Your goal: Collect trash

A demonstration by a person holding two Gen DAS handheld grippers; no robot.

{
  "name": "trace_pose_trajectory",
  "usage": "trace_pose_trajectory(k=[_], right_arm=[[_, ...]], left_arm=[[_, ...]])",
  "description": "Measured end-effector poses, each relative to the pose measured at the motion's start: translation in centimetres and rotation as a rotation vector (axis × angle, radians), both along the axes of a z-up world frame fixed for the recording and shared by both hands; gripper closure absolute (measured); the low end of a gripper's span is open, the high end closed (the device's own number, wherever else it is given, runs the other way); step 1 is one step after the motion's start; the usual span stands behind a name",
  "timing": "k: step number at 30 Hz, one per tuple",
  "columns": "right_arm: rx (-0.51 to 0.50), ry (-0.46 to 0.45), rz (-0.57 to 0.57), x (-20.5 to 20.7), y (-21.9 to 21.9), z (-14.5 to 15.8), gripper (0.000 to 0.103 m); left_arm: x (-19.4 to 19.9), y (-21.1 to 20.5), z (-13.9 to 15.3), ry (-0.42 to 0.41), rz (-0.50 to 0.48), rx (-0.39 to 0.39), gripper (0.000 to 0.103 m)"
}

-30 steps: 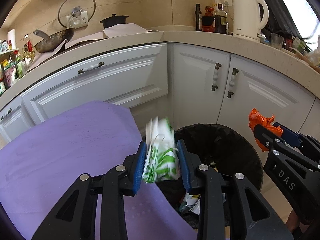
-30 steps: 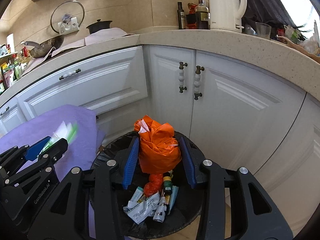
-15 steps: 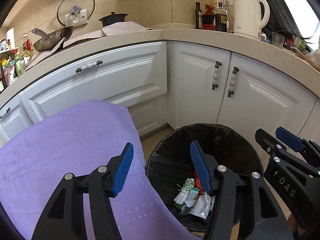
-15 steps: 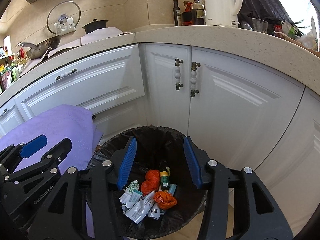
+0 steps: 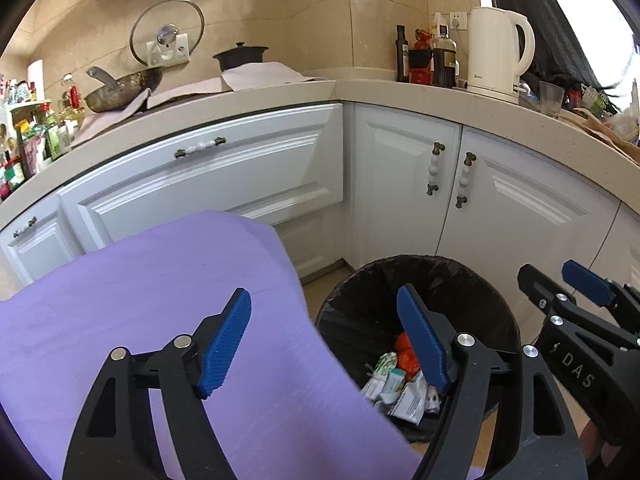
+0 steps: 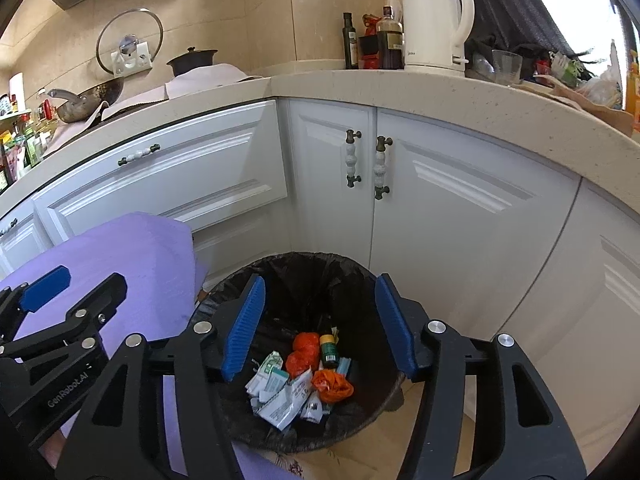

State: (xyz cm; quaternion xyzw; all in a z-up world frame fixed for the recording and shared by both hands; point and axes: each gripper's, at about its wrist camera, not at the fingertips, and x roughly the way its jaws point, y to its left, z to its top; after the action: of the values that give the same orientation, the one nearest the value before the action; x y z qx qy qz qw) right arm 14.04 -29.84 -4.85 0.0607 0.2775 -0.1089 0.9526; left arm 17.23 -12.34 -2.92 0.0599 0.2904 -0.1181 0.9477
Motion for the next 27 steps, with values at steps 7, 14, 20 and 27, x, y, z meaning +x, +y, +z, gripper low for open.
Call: trace_pose_trajectory(k=[7,14,20,27], right_arm=[[-0.008,-0.006,0.005,-3.4,1.7,1.0,0.042],[-0.017,-0.022,0.022,-6.8,3.3,2.2,0.042],[-0.022,-0.042,0.032,-9.0,4.2,3.1,0.041],[-0.020,-0.060,0.034,-11.0,4.8,3.9,0.041]], left_arm=[[-2.8,2.6,0.7,-0.003,0.022,0.005,0.026],[-6.0,4.7,1.3,-0.006,0.038,0.019,0.024],[-8.7,6.2,1.9,-0.031,0.055,0.012,0.023],[-10.5,7.6,2.9,-0.051,0.072,-0.014,0.021]])
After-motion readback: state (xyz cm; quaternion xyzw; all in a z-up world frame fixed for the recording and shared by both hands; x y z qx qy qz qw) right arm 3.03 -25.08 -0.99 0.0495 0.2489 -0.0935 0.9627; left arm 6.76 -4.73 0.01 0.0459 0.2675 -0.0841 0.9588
